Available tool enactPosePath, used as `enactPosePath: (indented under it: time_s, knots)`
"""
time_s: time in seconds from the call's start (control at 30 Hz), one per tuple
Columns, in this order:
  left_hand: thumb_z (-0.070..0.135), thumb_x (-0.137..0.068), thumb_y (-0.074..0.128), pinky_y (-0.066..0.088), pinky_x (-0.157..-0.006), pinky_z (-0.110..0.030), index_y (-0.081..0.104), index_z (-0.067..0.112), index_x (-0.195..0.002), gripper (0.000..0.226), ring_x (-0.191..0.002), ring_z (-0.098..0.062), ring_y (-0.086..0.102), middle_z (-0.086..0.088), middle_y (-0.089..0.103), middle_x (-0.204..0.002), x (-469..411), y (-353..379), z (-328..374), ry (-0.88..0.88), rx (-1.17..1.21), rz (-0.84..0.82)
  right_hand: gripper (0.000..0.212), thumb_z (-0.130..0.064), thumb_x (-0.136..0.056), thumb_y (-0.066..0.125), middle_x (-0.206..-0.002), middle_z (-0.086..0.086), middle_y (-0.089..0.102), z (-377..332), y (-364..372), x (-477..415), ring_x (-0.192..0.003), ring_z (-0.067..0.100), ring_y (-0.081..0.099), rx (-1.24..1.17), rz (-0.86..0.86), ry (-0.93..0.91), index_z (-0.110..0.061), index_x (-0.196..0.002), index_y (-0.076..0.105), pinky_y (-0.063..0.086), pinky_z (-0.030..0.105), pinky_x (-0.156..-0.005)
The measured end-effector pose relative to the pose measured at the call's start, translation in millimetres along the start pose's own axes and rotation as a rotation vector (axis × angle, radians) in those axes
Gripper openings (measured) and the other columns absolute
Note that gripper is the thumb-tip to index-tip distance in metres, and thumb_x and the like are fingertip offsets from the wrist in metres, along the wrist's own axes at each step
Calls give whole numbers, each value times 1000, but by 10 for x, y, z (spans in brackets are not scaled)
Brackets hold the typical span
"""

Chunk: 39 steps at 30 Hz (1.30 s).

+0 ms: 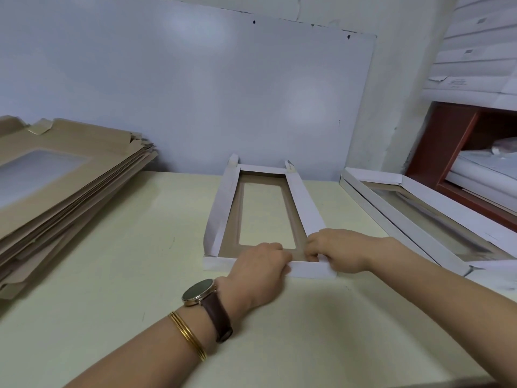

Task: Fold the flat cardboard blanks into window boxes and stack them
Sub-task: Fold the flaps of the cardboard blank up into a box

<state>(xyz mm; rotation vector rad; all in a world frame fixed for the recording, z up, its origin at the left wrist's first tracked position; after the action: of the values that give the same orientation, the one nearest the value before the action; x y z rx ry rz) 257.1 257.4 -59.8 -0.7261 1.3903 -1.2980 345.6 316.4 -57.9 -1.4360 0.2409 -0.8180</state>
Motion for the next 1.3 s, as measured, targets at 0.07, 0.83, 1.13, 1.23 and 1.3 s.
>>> enactPosePath:
  time_s: [0.07, 0.83, 1.13, 1.23, 1.3]
  knots:
    - [25, -99, 40, 32, -67, -33, 59, 14, -108, 23, -97, -25, 52, -4, 54, -100, 4, 0, 7, 3, -2, -2, 27, 6, -81, 43, -78, -11, 33, -32, -4, -19, -84, 19, 41, 72, -23, -12, -20, -81, 47, 42, 38, -75]
    - [25, -97, 44, 30, -66, -32, 59, 14, -99, 19, -94, -26, 52, -4, 52, -95, -24, 10, -30, -27, 58, 11, 2, -7, -76, 50, -65, 6, 60, 291, 2, -168, -44, 19, 51, -410, -58, 607, -8, -77, 51, 43, 21, -46]
    - [25, -97, 43, 31, -66, -32, 58, 15, -98, 18, -93, -26, 52, -3, 51, -93, -29, 12, -34, -37, 58, 8, 7, -9, -83, 48, -68, 4, 56, 239, -36, -134, -49, 15, 51, -351, -86, 674, -10, -77, 49, 40, 21, -44]
    - [25, -96, 43, 29, -65, -32, 58, 15, -98, 18, -93, -26, 52, -1, 48, -91, -30, 9, -33, -38, 52, 12, 6, -9, -84, 49, -74, 5, 53, 258, -25, -138, -52, 16, 50, -331, -84, 684, -10, -78, 49, 39, 22, -44]
    - [25, -96, 43, 29, -65, -32, 58, 15, -99, 18, -93, -27, 52, -3, 51, -94, -35, 11, -36, -41, 50, 12, 4, -9, -83, 50, -76, 4, 53, 276, -18, -147, -55, 16, 52, -328, -69, 689, -11, -79, 49, 40, 22, -46]
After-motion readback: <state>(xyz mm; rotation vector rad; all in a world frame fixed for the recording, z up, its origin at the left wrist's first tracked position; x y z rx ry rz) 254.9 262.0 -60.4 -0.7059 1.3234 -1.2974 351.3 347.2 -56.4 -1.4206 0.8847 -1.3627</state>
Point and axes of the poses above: each hand's wrist, its own x-axis away from the middle knuckle, its own y-axis out of the palm, z = x × y, the point moved 9 cm from there along -x, towards the middle knuckle
